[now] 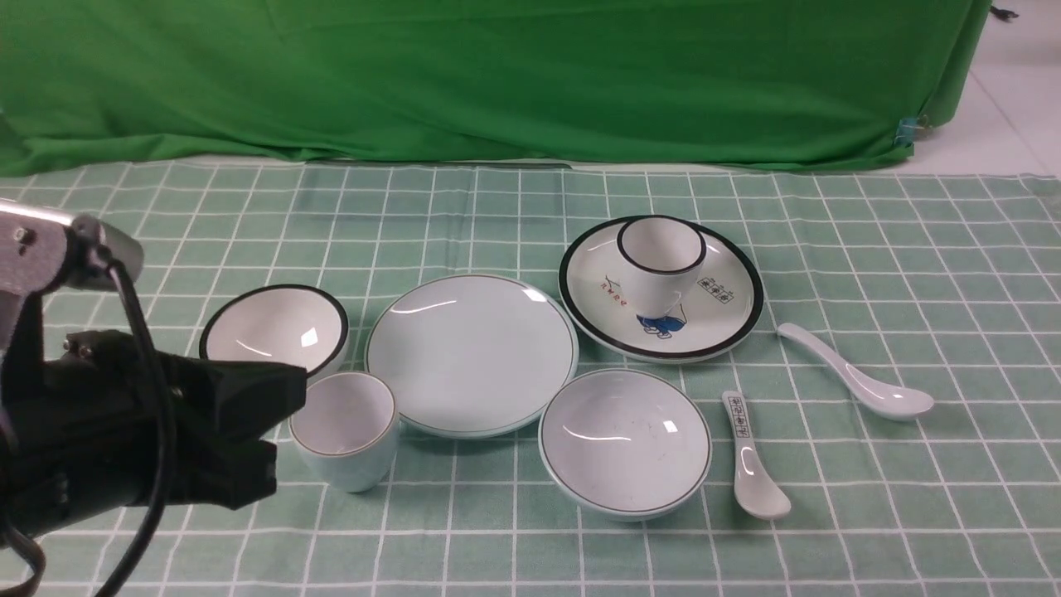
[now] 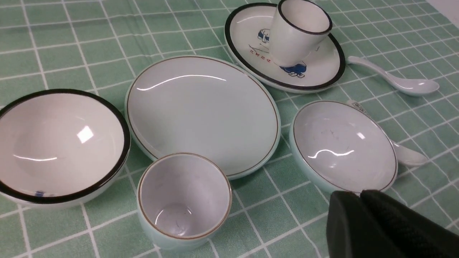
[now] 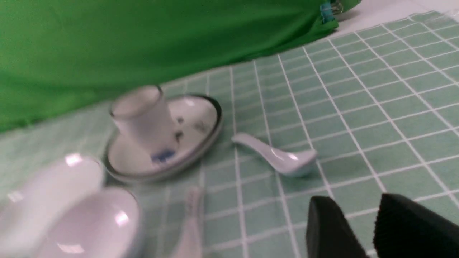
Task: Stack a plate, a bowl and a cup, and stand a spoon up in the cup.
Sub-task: Use the right arm to grab a blue rice bowl, then use the right arm to put the blue rice bowl into the blue large plate in the middle, then use the left arm to grab a blue teacup, then use the left arm to put the blue teacup into the blue rice bowl in the middle
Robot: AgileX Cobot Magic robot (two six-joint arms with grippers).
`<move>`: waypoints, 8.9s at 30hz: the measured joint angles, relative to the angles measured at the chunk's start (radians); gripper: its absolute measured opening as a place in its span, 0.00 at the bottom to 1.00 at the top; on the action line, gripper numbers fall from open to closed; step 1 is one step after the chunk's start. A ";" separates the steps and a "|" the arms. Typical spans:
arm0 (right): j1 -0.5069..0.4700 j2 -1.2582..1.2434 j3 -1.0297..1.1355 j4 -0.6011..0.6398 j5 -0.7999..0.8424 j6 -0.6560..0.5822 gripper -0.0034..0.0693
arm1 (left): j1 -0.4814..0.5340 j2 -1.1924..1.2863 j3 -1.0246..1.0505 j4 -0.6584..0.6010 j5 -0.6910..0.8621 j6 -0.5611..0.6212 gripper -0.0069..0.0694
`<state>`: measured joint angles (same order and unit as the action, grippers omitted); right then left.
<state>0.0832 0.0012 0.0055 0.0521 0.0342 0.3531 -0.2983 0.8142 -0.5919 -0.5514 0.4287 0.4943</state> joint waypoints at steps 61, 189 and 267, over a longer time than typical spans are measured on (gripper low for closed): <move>0.756 1.980 -1.339 -0.127 0.585 -0.630 0.47 | 0.000 -0.271 -0.068 0.054 0.378 0.074 0.11; 0.638 1.156 -1.035 -0.166 0.886 -0.569 0.08 | -0.008 0.910 -0.618 0.588 0.448 0.016 0.54; 0.638 1.156 -0.996 -0.164 0.884 -0.560 0.08 | -0.164 0.835 -0.815 0.602 0.659 -0.056 0.13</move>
<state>0.7212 1.1575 -0.9902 -0.1114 0.9180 -0.2068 -0.4627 1.6490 -1.4066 0.0509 1.0872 0.4380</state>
